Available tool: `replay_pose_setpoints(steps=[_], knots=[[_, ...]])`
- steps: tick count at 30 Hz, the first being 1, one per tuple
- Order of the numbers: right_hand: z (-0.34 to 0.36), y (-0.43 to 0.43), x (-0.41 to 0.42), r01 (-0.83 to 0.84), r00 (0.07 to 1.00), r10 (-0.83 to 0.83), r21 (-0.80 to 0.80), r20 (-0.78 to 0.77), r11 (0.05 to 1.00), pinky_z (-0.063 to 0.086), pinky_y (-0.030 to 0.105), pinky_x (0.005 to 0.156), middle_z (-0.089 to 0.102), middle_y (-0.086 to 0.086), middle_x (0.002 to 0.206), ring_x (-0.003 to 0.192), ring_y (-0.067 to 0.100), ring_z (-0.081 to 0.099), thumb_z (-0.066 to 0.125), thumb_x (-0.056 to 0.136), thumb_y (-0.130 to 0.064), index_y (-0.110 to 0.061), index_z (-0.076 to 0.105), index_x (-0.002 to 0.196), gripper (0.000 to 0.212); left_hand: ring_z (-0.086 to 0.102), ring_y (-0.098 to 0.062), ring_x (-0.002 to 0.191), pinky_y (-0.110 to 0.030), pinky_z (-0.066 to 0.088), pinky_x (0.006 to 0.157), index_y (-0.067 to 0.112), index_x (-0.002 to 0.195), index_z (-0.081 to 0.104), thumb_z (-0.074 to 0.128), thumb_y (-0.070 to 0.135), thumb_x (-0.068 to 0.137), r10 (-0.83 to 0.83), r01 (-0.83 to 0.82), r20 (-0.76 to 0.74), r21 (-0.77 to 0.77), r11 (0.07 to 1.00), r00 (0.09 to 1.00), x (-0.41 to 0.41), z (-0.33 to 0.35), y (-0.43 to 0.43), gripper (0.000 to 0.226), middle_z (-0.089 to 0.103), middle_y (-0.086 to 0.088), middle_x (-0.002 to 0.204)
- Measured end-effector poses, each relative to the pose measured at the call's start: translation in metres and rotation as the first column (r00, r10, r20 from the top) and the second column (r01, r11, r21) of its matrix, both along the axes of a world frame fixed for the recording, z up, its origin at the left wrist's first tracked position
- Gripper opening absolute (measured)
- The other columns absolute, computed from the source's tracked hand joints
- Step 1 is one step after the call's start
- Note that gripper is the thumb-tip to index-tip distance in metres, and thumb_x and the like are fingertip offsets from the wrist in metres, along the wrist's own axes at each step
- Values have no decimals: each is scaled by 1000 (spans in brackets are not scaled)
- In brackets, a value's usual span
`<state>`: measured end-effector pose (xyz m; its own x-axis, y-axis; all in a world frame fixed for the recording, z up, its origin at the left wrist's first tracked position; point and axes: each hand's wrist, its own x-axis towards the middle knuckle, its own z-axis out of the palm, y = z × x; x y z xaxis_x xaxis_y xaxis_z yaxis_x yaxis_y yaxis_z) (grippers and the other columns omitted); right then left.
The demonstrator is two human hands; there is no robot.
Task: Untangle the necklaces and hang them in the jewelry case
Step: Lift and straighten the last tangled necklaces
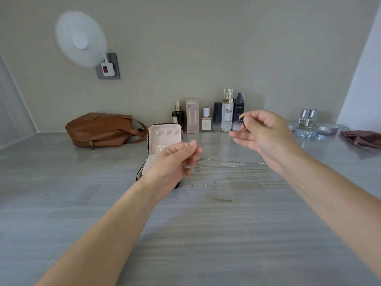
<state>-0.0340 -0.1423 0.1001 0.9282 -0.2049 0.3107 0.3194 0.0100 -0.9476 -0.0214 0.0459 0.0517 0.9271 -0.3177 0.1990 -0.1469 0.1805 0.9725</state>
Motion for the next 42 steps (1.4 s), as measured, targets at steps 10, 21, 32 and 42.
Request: replay_pose_setpoints(steps=[10,21,32,42], knots=[[-8,2,-4,-3,998,2,-14,-69,1000,31,17,37,47,0,69,40,6,36,43,95,-13,-18,56,79,21,64,-11,57,-26,55,63,13,71,57,47,24,91,-58,47,-74,-138,989,996,2,-1,0,25,54,5,55],[-5,-9,-9,17,999,-24,-160,-41,987,18,14,34,49,0,70,49,12,30,45,94,-11,-18,57,81,19,44,-7,43,-21,46,46,12,72,60,50,24,90,-51,42,-101,-90,995,994,4,-4,1,24,48,6,53],[39,-9,-12,74,994,-60,-153,91,986,17,12,33,49,-3,67,42,7,30,45,94,-10,-19,57,80,20,36,-7,43,-19,38,44,12,75,59,56,13,86,30,-30,-65,8,1000,997,5,-9,-1,11,42,9,46],[50,6,-16,33,996,-15,-205,88,978,25,16,33,54,-2,69,42,8,41,49,92,-13,-20,59,78,18,40,-7,44,-18,38,43,12,75,61,58,13,85,13,-12,-100,12,1000,995,4,-13,-4,11,45,3,57]])
